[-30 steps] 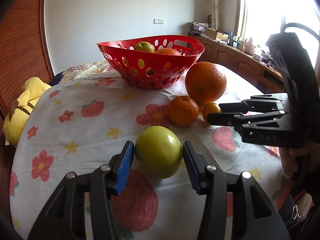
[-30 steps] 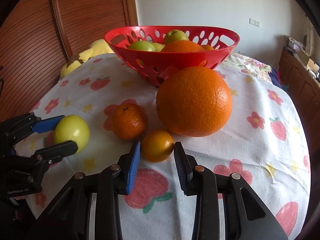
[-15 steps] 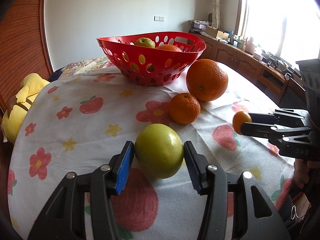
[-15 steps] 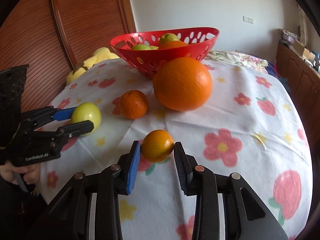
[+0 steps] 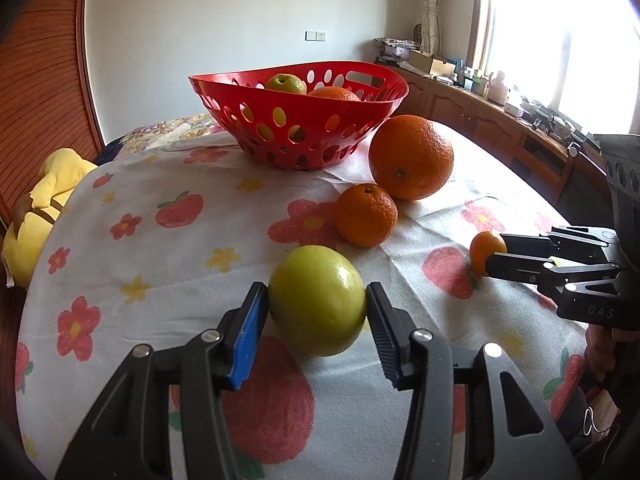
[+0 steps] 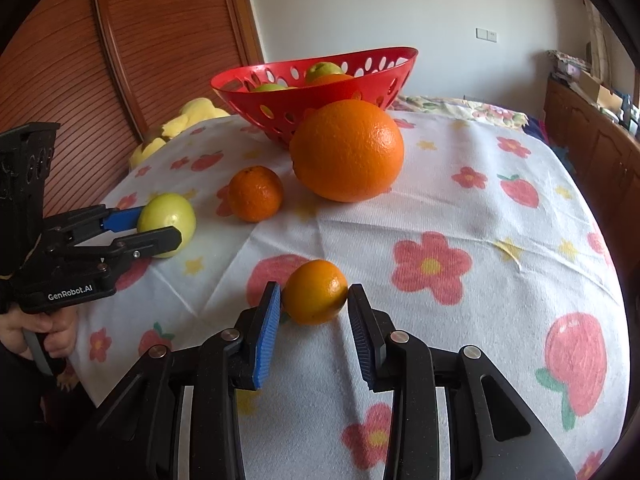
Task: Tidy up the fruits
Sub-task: 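Lift and carry both fruits toward the red basket with both tools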
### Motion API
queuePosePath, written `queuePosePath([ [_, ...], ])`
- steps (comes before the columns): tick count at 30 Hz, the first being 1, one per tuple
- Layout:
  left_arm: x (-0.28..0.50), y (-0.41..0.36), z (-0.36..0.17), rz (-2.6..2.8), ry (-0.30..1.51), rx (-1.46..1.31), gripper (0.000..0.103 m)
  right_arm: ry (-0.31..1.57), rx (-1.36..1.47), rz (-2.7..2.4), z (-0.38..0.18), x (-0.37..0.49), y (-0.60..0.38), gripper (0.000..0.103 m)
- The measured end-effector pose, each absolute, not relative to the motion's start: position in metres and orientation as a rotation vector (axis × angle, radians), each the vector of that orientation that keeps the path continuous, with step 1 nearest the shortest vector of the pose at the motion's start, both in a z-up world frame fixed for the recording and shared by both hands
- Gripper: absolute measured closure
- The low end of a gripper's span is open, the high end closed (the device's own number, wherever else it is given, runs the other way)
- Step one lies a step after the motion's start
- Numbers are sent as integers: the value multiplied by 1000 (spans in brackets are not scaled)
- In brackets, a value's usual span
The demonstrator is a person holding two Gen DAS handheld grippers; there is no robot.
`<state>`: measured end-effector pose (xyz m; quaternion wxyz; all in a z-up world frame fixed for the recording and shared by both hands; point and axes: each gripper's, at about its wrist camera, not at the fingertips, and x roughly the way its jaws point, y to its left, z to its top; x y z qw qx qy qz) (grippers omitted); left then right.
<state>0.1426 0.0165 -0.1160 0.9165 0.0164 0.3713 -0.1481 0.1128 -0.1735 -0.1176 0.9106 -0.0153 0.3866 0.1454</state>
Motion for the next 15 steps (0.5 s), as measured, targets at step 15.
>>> queuePosePath([
  [15, 149, 12, -65, -349, 652, 42, 54, 701, -53, 320, -70, 129, -182, 69],
])
